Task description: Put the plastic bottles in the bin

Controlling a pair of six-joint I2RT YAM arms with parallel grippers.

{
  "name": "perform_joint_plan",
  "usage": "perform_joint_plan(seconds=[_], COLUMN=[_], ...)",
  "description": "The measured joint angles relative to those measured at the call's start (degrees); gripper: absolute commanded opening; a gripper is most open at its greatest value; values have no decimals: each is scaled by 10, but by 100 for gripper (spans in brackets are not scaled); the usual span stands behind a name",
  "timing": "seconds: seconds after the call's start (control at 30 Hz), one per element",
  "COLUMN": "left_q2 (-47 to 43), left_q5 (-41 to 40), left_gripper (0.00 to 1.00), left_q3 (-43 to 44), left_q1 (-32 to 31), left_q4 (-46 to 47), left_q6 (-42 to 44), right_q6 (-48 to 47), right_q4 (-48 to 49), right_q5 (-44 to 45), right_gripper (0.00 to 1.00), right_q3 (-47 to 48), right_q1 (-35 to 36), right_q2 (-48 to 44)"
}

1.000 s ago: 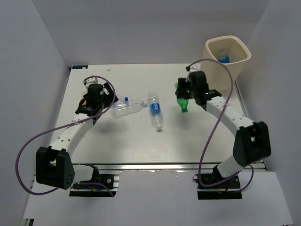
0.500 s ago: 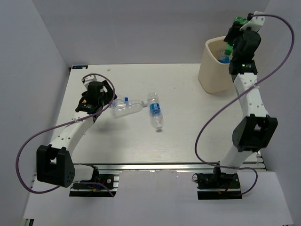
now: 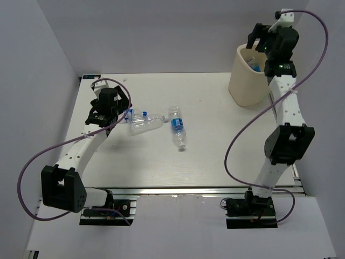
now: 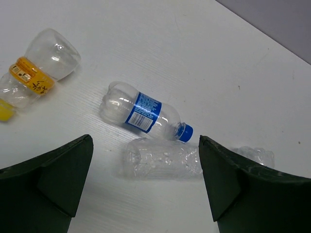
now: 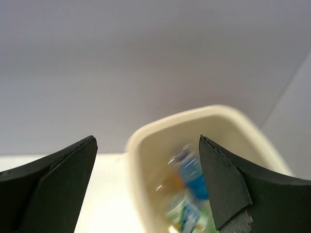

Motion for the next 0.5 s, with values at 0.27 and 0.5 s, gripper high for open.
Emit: perform_joint_plan(seconds=[0.27, 0.5], left_q2=[0, -2], left_q5=[-17, -9], left_gripper=[98, 98], left_q3=[1, -8], left_q1=[0, 0], left_q4=[-15, -29], left_q6=[-15, -35], right_q6=[14, 33], right_q4=[-22, -106], right_q5=[-5, 76], right_gripper=[89, 89], right_q3=[-231, -253], right_q1=[240, 405], right_q2=[-170, -47])
